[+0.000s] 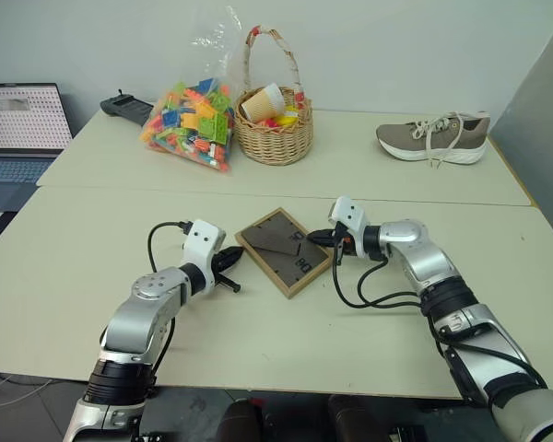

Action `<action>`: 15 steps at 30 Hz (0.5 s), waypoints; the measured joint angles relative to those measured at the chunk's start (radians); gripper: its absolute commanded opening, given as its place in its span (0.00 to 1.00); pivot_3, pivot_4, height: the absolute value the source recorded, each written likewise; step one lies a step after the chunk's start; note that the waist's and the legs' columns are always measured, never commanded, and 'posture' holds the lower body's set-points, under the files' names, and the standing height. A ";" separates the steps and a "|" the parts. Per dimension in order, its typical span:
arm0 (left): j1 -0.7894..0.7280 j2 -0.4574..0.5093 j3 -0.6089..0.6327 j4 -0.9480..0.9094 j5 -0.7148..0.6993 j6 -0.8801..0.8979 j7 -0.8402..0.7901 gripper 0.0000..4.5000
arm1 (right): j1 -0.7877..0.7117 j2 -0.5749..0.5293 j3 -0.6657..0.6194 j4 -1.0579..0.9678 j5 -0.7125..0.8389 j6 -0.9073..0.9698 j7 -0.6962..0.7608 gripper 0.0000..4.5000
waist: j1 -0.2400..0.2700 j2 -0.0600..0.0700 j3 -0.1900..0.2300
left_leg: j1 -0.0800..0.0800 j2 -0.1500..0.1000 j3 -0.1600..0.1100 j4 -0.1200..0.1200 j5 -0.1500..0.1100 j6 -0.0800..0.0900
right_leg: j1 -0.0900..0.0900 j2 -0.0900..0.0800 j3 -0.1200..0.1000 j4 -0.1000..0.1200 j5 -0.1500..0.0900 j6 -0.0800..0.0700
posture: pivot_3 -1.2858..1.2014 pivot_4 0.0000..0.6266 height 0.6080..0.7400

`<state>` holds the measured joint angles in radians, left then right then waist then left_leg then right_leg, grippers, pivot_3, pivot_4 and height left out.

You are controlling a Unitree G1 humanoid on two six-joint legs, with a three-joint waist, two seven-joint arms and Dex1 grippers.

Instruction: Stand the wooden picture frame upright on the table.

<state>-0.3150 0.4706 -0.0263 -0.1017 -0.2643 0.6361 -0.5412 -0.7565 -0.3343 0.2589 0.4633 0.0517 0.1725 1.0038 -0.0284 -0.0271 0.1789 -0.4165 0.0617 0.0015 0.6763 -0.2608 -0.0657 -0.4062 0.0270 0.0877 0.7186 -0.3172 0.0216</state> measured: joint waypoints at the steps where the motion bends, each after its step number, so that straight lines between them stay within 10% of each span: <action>1: -0.007 -0.001 -0.016 -0.001 -0.001 0.009 -0.018 0.00 | 0.033 -0.005 0.001 -0.057 0.009 0.031 0.006 0.01 | 0.003 0.000 0.000 | 0.000 0.000 0.000 0.000 0.000 0.000 | 0.001 0.000 -0.001 0.000 0.000 0.000 | 0.52 0.24 1.00; 8: -0.058 0.018 -0.088 -0.008 -0.012 0.018 -0.129 0.00 | 0.141 -0.045 -0.023 -0.292 0.058 0.234 -0.026 0.01 | 0.000 0.000 0.000 | 0.000 -0.002 0.000 0.001 0.000 0.000 | 0.001 0.004 0.000 -0.001 0.000 0.000 | 0.52 0.24 1.00; 15: -0.071 0.101 -0.081 0.034 -0.005 0.008 -0.180 0.00 | 0.023 -0.060 -0.089 -0.116 -0.003 0.173 -0.191 0.01 | -0.017 0.000 0.000 | 0.001 0.000 0.002 0.000 0.000 0.000 | 0.001 0.006 0.001 -0.001 0.000 0.000 | 0.52 0.24 1.00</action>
<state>-0.3856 0.5715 -0.1076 -0.0673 -0.2690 0.6439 -0.7214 -0.7335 -0.3942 0.1704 0.3473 0.0484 0.3458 0.8133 -0.0455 -0.0271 0.1790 -0.4150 0.0614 0.0033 0.6761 -0.2608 -0.0656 -0.4056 0.0328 0.0886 0.7180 -0.3173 0.0216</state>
